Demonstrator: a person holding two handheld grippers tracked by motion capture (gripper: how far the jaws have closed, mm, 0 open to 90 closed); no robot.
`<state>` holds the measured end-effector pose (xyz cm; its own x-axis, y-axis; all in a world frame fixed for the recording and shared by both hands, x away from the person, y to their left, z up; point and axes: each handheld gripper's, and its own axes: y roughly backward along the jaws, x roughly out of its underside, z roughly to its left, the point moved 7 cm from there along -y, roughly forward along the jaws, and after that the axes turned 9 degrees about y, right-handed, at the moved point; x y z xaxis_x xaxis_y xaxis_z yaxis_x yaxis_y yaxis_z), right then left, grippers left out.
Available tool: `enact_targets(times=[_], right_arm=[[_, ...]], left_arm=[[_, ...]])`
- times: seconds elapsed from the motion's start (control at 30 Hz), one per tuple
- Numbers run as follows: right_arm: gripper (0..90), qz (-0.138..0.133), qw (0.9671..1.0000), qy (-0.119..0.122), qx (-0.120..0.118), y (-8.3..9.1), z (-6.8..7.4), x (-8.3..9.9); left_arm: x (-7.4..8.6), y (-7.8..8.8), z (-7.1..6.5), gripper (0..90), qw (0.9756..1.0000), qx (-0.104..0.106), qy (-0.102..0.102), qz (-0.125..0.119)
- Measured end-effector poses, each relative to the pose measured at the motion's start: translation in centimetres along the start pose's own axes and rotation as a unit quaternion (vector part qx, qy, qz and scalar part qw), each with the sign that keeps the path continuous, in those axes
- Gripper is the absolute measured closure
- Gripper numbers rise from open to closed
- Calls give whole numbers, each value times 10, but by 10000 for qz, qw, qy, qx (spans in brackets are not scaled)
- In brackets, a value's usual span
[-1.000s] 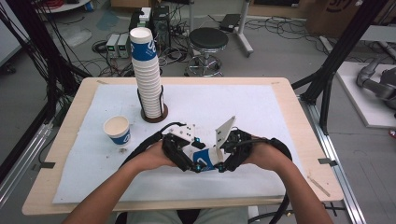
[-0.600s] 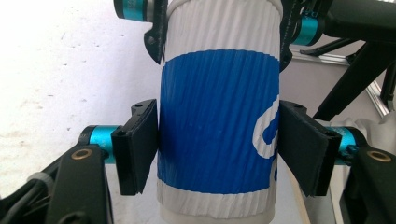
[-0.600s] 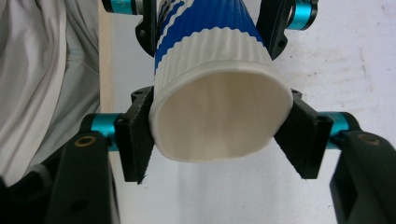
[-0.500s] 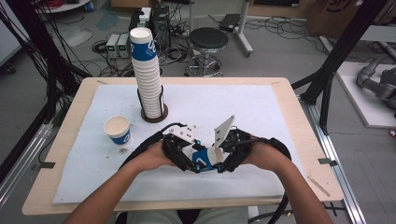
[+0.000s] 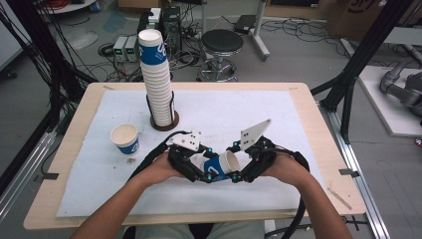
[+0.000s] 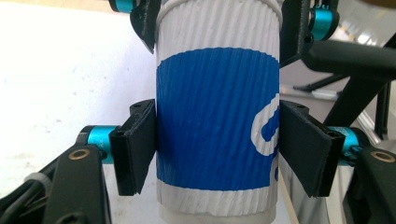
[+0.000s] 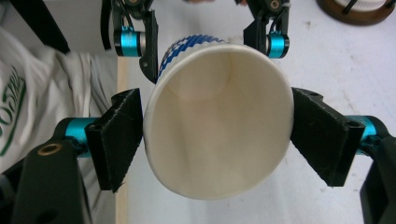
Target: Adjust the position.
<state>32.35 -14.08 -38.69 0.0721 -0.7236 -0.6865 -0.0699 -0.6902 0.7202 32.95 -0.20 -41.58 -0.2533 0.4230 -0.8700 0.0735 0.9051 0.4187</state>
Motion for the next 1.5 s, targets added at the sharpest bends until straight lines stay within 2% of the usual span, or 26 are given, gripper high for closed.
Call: enact_targets(times=[0.13, 0.23, 0.33, 0.53, 0.77, 0.87, 0.93, 1.03, 1.17, 1.27, 1.33, 1.37, 1.4, 1.5], right_arm=[[205, -322, 9994, -111, 57, 2, 0, 2], [205, -529, 9984, -205, 49, 3, 0, 4], [205, -614, 9978, -237, 65, 3, 0, 5], [162, -857, 9960, -225, 81, 5, 1, 5], [156, -947, 9949, -351, 39, -2, 3, 10], [157, -953, 9949, -341, -37, -5, 4, 11], [171, -1014, 9941, -390, -56, -5, 4, 10], [247, -1063, 9935, -398, -59, -3, 2, 10], [306, -978, 9947, -303, -56, -1, 1, 11], [322, -737, 9970, -242, -62, -1, 1, 10], [322, -574, 9982, -175, -44, -2, 0, 9], [323, -491, 9987, -161, -41, -2, 0, 9], [322, -407, 9990, -175, -36, -1, -1, 8], [322, -77, 9997, -225, 51, 2, -5, 9]], left_arm=[[-2, 3, -2, 310, 9996, 20, -31, -265], [0, 4, -2, 319, 9996, -9, -87, -284], [1, 5, -1, 324, 9993, 22, -16, -386], [3, 7, -1, 323, 9985, 66, -2, -549], [-1, 10, -3, 323, 9970, 101, -86, -759], [-1, 9, -3, 322, 9971, 91, -84, -750], [-1, 9, -3, 321, 9970, 101, -88, -761], [-1, 9, -3, 323, 9969, 135, -77, -777], [0, 6, -2, 333, 9974, 107, -109, -707], [3, 3, -2, 328, 9981, 44, -53, -617], [4, 2, 0, 299, 9984, -144, -51, -549], [5, 1, 2, 244, 9979, -331, 62, -557], [6, 2, 4, 189, 9976, -418, 102, -547], [10, 7, 8, 178, 9965, -524, 220, -607]])
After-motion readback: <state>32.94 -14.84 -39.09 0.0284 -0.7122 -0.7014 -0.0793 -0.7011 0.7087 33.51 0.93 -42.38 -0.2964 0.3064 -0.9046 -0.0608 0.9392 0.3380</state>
